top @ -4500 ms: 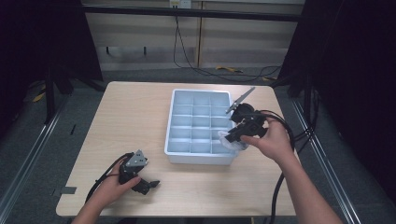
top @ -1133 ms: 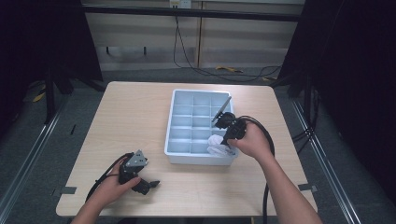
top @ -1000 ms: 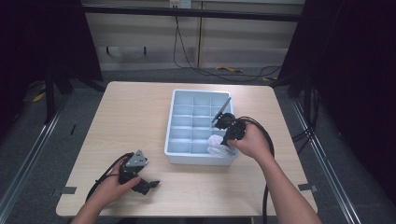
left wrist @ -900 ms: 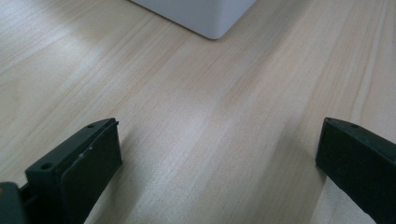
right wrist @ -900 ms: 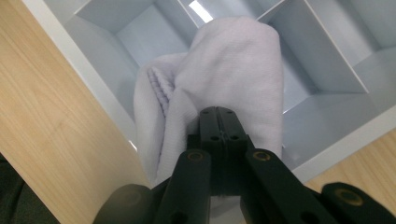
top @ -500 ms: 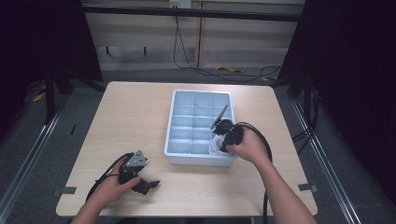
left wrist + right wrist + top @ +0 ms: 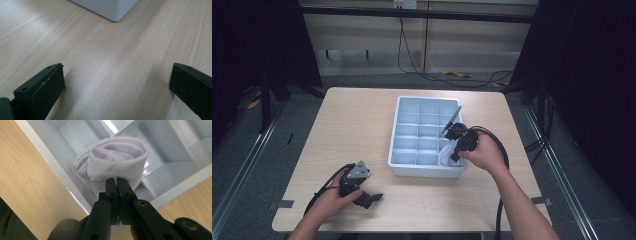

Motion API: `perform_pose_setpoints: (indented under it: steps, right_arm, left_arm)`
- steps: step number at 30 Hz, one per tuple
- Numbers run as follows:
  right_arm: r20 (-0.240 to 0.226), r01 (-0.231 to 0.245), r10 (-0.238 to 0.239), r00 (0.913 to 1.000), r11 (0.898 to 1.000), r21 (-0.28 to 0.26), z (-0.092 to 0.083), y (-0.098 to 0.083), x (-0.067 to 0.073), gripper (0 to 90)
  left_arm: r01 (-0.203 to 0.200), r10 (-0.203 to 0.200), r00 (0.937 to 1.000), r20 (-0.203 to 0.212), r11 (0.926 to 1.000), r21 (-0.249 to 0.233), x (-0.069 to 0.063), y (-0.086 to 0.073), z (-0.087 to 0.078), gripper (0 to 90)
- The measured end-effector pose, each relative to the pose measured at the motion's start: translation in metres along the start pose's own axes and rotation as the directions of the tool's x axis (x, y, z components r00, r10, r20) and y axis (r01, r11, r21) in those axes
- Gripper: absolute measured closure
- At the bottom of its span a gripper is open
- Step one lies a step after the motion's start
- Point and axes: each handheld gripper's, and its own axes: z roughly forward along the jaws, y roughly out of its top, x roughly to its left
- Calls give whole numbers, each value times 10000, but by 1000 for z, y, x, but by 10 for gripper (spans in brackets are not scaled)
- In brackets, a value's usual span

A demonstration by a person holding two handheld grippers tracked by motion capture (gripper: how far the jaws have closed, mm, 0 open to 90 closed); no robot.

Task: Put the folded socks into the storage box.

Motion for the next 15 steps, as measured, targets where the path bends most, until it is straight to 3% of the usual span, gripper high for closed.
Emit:
perform_pose_setpoints:
  steps: [3,8,13,15]
  right_arm:
    - [-134,-116,112,9998,9995,-311,-9,2,-1,883]
    - [127,-180,187,9997,9984,-538,-25,9,-2,886]
    - [170,30,-22,9999,9988,-493,-23,16,1,881]
    - [153,50,-45,9999,9994,-356,-14,22,2,881]
  left_arm:
    - [34,-34,10000,-13,10000,-62,0,0,0,0]
    - [32,-32,10000,-11,10000,-61,0,0,0,0]
    - [59,-59,10000,-22,10000,-64,0,0,0,0]
    - [59,-59,10000,-19,10000,-65,0,0,0,0]
